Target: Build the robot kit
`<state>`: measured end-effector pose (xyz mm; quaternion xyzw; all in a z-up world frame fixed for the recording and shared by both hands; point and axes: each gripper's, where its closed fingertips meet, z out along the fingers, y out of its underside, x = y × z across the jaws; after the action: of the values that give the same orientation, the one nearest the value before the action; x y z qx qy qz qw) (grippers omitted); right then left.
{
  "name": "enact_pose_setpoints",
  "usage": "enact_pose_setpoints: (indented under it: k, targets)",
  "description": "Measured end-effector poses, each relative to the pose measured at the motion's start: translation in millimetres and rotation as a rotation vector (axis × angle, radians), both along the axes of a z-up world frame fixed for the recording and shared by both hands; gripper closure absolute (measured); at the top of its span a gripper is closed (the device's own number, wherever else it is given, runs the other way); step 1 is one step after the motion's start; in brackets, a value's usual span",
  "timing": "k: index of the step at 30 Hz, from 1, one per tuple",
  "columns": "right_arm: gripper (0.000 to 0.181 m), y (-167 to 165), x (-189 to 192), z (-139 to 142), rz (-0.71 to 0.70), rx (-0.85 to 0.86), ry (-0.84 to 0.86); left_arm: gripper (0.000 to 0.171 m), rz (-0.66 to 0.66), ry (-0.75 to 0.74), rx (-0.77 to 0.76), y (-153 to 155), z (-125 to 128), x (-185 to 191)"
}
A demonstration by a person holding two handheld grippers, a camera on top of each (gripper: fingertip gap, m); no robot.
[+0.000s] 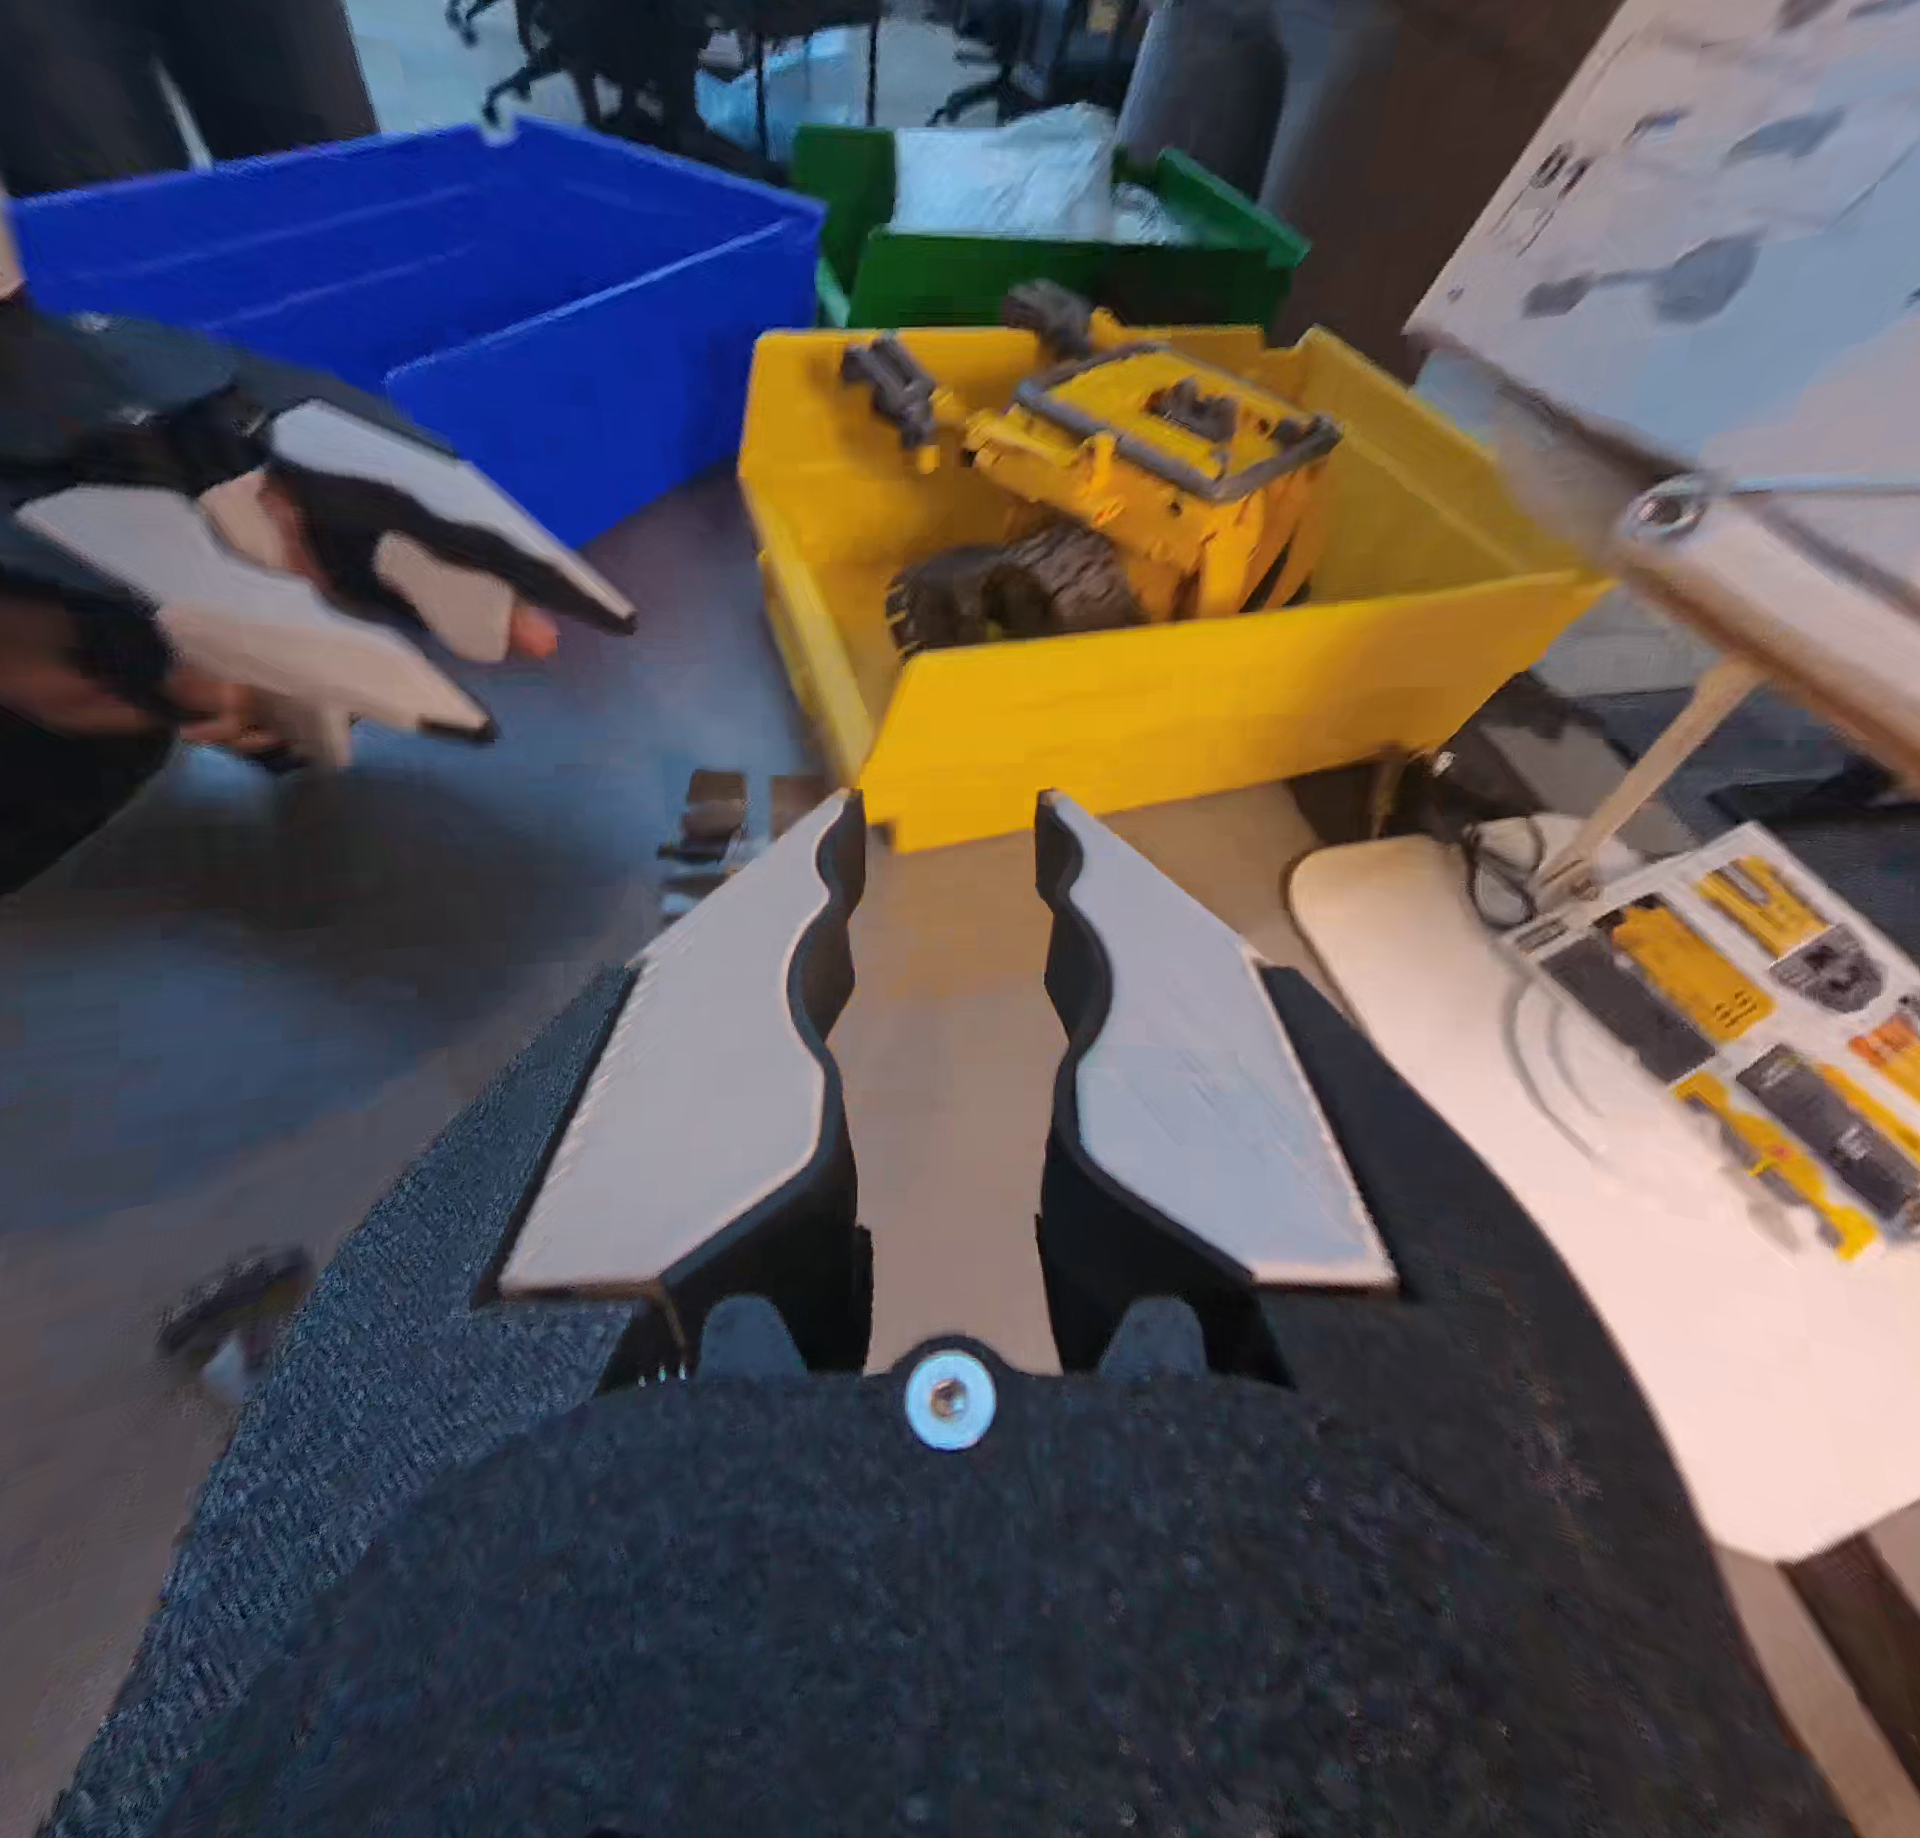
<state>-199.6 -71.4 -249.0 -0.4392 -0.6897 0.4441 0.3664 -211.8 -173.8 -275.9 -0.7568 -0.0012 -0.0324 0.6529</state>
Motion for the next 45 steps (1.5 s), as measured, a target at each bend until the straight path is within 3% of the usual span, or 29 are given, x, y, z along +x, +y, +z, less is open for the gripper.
enact_pose_setpoints:
  k: [7,12,14,16,23,29,39,45]
  targets:
    - [0.141,-34.7,97.5,-69.9,0.046,-0.017,-0.214,0.126,-0.167,0.028,-0.088,5.6,-18.3,35.9]
    - [0.133,-42.0,105.4,-100.7,0.015,0.038,-0.295,0.126,-0.225,0.078,-0.128,7.3,-26.6,52.6]
    - [0.145,-45.1,105.8,-113.0,0.028,0.108,-0.359,0.126,-0.231,0.094,-0.134,6.8,-28.0,54.5]
    - [0.150,-47.1,104.6,-112.0,0.039,0.144,-0.354,0.126,-0.229,0.100,-0.137,5.9,-28.3,53.9]
    - [0.150,-46.2,110.9,-93.2,-0.009,-0.008,-0.319,0.126,-0.229,0.088,-0.124,4.0,-22.5,53.5]
    - [0.150,-42.3,118.5,-93.8,-0.099,0.050,-0.310,0.126,-0.226,0.081,-0.130,3.8,-23.1,52.1]
    - [0.150,-52.8,118.6,-108.5,-0.037,0.109,-0.331,0.126,-0.267,0.070,-0.163,4.6,-31.0,59.6]
    - [0.150,-67.1,112.1,-113.3,0.078,0.134,-0.359,0.125,-0.396,0.093,-0.271,14.5,-48.4,84.8]
